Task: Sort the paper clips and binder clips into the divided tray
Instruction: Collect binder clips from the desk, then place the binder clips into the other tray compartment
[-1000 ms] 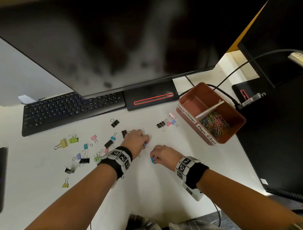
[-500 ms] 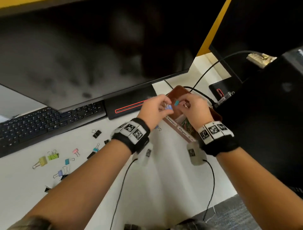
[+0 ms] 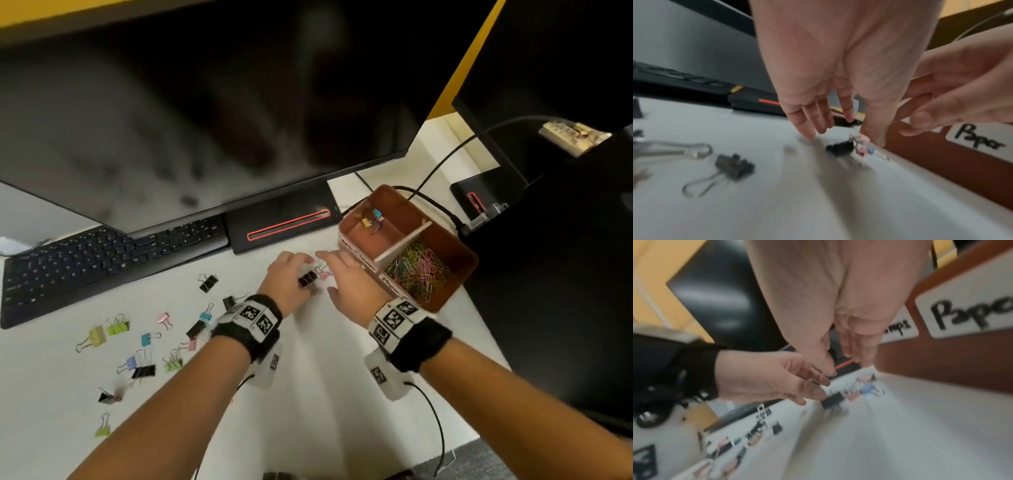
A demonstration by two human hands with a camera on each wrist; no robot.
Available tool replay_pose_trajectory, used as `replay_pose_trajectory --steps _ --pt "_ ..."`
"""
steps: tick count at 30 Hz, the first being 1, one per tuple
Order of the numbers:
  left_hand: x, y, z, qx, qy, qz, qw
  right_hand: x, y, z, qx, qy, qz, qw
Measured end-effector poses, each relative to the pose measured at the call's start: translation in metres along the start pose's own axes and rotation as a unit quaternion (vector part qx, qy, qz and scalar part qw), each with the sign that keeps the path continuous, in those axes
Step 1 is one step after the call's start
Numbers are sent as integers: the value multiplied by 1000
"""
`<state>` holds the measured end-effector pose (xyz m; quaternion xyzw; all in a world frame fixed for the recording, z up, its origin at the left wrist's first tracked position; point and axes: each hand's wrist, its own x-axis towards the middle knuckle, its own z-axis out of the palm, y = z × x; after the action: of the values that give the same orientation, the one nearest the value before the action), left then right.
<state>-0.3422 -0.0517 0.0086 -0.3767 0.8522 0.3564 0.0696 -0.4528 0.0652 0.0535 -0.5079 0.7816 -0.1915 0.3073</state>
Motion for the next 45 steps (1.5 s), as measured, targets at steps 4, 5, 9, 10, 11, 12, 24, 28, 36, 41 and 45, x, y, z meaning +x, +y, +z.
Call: replay_pose_trajectory --steps 4,5,9,10,11,12,24,28,36,41,45 --pt "0 -3 18 -16 6 4 1000 12 9 17 -118 -43 58 990" --pt "-2 -5 20 -21 18 12 1000 16 12 19 -138 -53 63 987" --pt "-9 -21 20 -17 26 21 999 23 29 29 -100 -63 65 991" --pt "-11 -24 19 -27 27 14 999 22 32 32 -66 -42 66 995" --pt "-14 -26 18 -42 27 4 999 21 35 36 -28 -16 71 997" --pt "-17 -28 16 -60 26 -6 998 18 35 38 1 6 72 997" --pt "-9 -4 35 -57 10 37 998 14 34 44 8 41 131 991" --pt "-5 -3 38 -34 30 58 997 13 36 46 2 41 144 989" --pt "-4 -22 25 33 23 15 999 8 32 51 -19 16 143 989" --pt "-15 -30 21 46 52 39 997 7 28 50 -44 -5 152 987" --pt "-19 -30 21 11 62 27 998 2 24 57 -53 7 127 990"
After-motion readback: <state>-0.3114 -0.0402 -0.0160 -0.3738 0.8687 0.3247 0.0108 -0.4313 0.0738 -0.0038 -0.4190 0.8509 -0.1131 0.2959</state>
